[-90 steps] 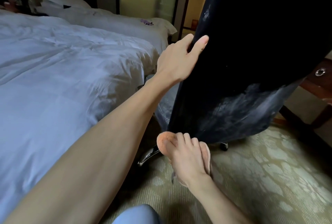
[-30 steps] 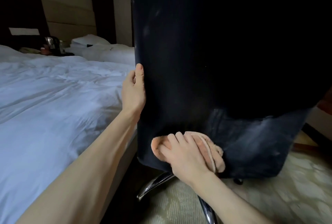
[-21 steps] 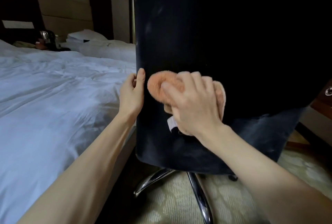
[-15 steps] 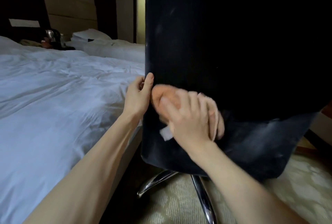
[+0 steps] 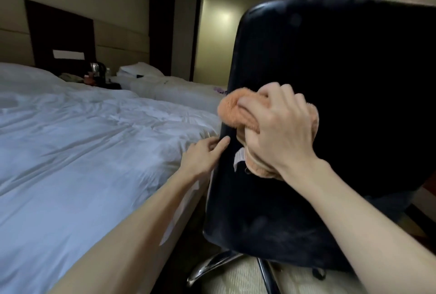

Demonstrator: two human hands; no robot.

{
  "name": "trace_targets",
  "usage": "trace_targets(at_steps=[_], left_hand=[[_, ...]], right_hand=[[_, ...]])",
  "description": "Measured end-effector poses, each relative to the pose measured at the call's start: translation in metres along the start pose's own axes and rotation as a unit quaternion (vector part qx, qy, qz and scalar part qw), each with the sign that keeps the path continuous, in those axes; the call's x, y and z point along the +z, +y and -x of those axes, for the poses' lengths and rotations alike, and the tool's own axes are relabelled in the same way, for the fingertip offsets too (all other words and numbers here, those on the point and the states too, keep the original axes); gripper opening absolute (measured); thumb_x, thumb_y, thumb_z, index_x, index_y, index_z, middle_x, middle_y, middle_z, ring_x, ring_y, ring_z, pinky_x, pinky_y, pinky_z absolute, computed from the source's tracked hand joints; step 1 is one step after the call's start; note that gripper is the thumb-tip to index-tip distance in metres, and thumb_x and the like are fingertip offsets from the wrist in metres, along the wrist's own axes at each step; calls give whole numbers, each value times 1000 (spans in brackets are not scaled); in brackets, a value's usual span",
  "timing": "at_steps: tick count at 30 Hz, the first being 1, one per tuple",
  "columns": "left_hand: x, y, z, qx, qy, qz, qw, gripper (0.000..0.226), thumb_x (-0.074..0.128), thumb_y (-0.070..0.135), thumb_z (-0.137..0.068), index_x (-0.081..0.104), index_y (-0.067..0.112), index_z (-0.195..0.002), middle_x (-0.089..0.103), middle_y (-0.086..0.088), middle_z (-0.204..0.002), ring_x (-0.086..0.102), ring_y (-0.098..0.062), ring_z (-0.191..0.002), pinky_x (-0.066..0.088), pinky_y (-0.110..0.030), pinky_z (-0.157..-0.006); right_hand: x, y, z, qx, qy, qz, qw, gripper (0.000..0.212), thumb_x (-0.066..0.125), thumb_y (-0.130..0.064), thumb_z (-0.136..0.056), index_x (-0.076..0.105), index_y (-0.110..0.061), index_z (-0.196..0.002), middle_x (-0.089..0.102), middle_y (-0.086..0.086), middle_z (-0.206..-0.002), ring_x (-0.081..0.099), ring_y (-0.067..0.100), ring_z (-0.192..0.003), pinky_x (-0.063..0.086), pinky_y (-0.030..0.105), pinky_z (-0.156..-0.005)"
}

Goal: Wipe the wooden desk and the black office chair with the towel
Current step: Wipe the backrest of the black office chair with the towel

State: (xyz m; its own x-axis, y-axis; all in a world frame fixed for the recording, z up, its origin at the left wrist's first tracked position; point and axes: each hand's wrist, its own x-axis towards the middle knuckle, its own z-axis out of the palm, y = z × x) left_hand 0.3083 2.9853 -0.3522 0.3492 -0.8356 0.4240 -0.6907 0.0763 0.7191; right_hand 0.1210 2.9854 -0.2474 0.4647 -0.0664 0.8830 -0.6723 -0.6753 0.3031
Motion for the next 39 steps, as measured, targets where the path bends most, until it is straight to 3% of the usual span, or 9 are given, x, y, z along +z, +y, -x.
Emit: trace_targets(at_steps=[4,6,12,17,21,27,32,35,39], left_hand=[[-20,13,-10,35,-53,139,988,15,63,32,-102,69,22,-112,78,-1,-89,74,-10,-85,55,-24,-74],[-27,17,-15,38,-66,202,976,26,68,13,-99,67,15,-124,78,-11,-101,75,-18,-96,58,-27,-85],[-27,12,-22,75,-64,224,970,21,69,3,-96,70,11,-115,76,-6,-100,70,-7,-86,52,-15,-77],[-29,10,-21,104,-53,198,973,28,62,-16,-89,68,-3,-113,72,-10,-96,65,1,-80,50,-13,-73],[-28,8,-19,121,-40,209,969,24,65,-10,-92,69,-2,-114,73,-5,-96,67,4,-82,51,-14,-75],[-21,-3,-12,14,-70,303,950,32,61,10,-101,68,18,-132,74,-1,-124,67,-8,-116,52,-20,-95],[-21,2,-3,-89,-63,456,884,39,34,18,-100,72,18,-100,75,1,-102,65,-17,-99,44,-33,-89],[-22,-4,2,-133,-51,547,825,51,31,45,-104,72,15,-111,75,-1,-120,65,-16,-110,43,-36,-96],[-24,-10,-1,-113,5,446,888,51,32,50,-106,74,23,-117,72,8,-128,58,-11,-127,31,-41,-118]], right_hand=[[-27,5,-39,30,72,60,995,31,61,-22,-80,70,-21,-109,60,14,-105,55,36,-90,38,45,-73],[-35,11,-54,52,100,80,990,35,59,-27,-82,69,-23,-115,60,14,-108,55,37,-94,39,45,-74],[4,19,-53,120,66,83,987,38,62,-31,-79,64,-24,-116,56,14,-114,53,37,-99,40,47,-79],[62,-18,40,-67,-94,45,992,39,76,-26,-73,54,-20,-104,54,14,-98,48,33,-82,37,45,-68],[46,-14,37,-37,-121,41,991,33,75,-26,-70,65,-20,-100,56,10,-100,50,32,-85,38,43,-69],[2,-13,-52,-7,62,113,992,34,62,-22,-79,67,-22,-113,61,14,-110,56,36,-95,36,45,-75],[45,-35,10,21,-127,124,984,57,77,-41,-67,56,-26,-118,49,15,-119,45,35,-101,33,45,-81],[67,-54,109,4,-306,27,952,48,67,-55,-75,58,-27,-113,48,10,-119,48,32,-105,38,44,-85],[65,-48,141,30,-318,5,948,31,76,-24,-65,63,-25,-93,50,5,-98,52,29,-90,42,42,-75]])
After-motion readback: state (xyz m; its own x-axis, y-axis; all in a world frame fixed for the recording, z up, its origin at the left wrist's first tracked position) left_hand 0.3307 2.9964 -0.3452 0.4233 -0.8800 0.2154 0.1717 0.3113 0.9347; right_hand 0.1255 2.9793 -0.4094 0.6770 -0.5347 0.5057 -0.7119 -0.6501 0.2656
